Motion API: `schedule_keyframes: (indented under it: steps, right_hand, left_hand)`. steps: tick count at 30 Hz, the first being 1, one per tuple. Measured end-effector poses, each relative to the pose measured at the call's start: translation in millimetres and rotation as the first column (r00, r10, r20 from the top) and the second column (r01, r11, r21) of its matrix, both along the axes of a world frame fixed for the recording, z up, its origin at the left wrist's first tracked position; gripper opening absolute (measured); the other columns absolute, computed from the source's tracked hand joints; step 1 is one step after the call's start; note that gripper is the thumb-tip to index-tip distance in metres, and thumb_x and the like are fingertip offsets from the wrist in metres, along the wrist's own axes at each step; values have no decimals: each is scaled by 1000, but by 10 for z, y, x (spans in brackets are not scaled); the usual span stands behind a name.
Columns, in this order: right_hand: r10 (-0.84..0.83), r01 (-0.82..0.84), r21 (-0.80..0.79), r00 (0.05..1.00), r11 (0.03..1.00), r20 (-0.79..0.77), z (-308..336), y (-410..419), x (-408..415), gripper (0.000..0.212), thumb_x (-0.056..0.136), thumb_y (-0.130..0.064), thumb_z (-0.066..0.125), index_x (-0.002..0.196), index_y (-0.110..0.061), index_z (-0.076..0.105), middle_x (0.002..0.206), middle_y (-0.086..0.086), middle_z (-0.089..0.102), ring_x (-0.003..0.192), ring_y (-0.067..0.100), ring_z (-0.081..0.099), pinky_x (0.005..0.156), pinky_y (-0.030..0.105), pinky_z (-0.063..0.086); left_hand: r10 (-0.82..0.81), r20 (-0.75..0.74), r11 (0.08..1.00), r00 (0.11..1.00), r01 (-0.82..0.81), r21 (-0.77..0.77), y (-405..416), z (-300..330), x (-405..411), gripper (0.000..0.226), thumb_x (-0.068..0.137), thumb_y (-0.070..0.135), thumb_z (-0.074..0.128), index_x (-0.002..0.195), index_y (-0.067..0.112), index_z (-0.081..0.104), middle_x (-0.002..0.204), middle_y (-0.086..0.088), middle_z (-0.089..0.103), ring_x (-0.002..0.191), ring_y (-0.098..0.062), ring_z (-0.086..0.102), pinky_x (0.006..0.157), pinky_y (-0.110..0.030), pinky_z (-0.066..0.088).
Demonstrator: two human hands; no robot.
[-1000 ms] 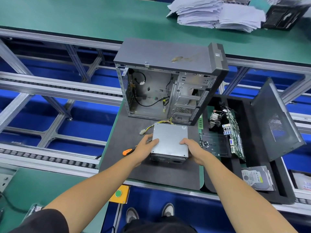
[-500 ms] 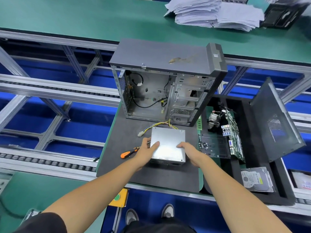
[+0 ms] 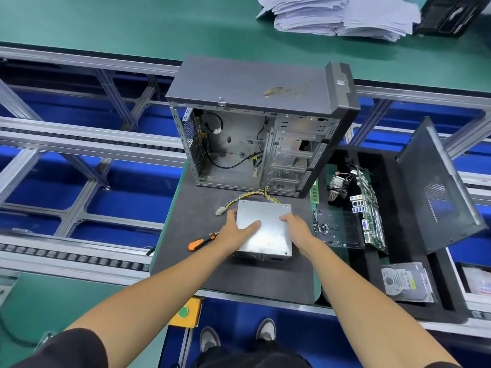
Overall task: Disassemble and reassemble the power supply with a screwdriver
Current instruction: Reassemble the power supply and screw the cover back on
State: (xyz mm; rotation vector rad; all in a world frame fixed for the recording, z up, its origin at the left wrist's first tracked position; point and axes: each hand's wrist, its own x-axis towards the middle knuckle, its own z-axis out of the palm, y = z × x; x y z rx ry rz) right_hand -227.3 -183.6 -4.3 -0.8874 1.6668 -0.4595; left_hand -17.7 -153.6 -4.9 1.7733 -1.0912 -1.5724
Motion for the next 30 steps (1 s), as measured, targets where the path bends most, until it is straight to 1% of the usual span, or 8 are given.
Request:
schedule_keyframes:
  steps: [4, 7, 9, 14, 21, 25, 28, 30]
  right_hand:
    - [30, -30, 46, 999, 998, -16, -7, -44, 1, 47, 99, -39, 46, 140, -17, 53, 146, 5, 45, 120, 24, 45, 95, 36, 34]
    - [8, 3, 94, 994, 996, -109, 3, -37, 38, 50, 99, -47, 41, 145, -29, 49, 153, 11, 33, 137, 33, 35, 111, 46, 31]
    - [-24, 32, 108, 997, 994, -76, -17, -46, 56, 54, 98, -46, 43, 147, -24, 47, 154, 10, 35, 138, 33, 36, 116, 49, 28]
    - [-87, 84, 104, 996, 991, 24, -24, -44, 89, 47, 97, -40, 49, 138, -16, 55, 143, 8, 50, 126, 29, 48, 105, 41, 38]
    - [-177, 174, 55, 983, 983, 57, -48, 31, 114, 21, 94, -35, 55, 108, -23, 66, 119, 4, 62, 106, 26, 56, 87, 37, 42]
    - [-200, 199, 13, 979, 980, 36, -30, 33, 96, 25, 92, -33, 59, 112, -22, 69, 124, 4, 64, 112, 27, 57, 93, 37, 44]
    - [-203, 204, -23, 979, 979, 13, -24, 92, 128, 29, 92, -35, 57, 116, -25, 70, 129, 3, 62, 113, 26, 54, 93, 37, 42]
    - [-202, 201, -27, 978, 979, -54, -22, 138, 166, 29, 93, -39, 51, 115, -34, 69, 134, 5, 57, 115, 30, 50, 103, 44, 40]
  left_hand:
    - [-42, 145, 999, 989, 43, -2, -1, 8, -32, 74, 76, 71, 69, 133, 36, 37, 123, 12, 61, 112, -18, 59, 89, -36, 45]
    - [-41, 169, 999, 985, 46, -24, -3, 2, -46, 64, 80, 67, 69, 128, 37, 39, 123, 12, 61, 115, -19, 58, 92, -37, 45]
    - [-39, 196, 998, 980, 47, -39, -7, -2, -40, 65, 82, 66, 69, 132, 36, 40, 124, 12, 61, 119, -19, 55, 90, -36, 43]
    - [-44, 246, 996, 968, 61, -59, -3, 28, -33, 65, 83, 65, 68, 136, 37, 41, 108, 22, 57, 105, -14, 54, 69, -19, 36]
    - [-52, 293, 992, 955, 83, -94, 32, 8, -31, 72, 85, 68, 64, 145, 40, 36, 111, 20, 56, 103, -13, 51, 82, -32, 38]
    - [-50, 302, 992, 952, 83, -97, 32, 23, -27, 70, 84, 69, 64, 143, 42, 37, 111, 22, 56, 102, -11, 51, 78, -30, 38]
    - [-34, 279, 994, 960, 63, -94, 44, 43, -23, 68, 81, 70, 66, 137, 43, 41, 103, 31, 56, 101, -10, 54, 70, -20, 38]
    - [-23, 266, 994, 964, 50, -95, 43, 45, -27, 69, 80, 70, 66, 138, 43, 40, 106, 29, 57, 105, -12, 54, 77, -25, 43]
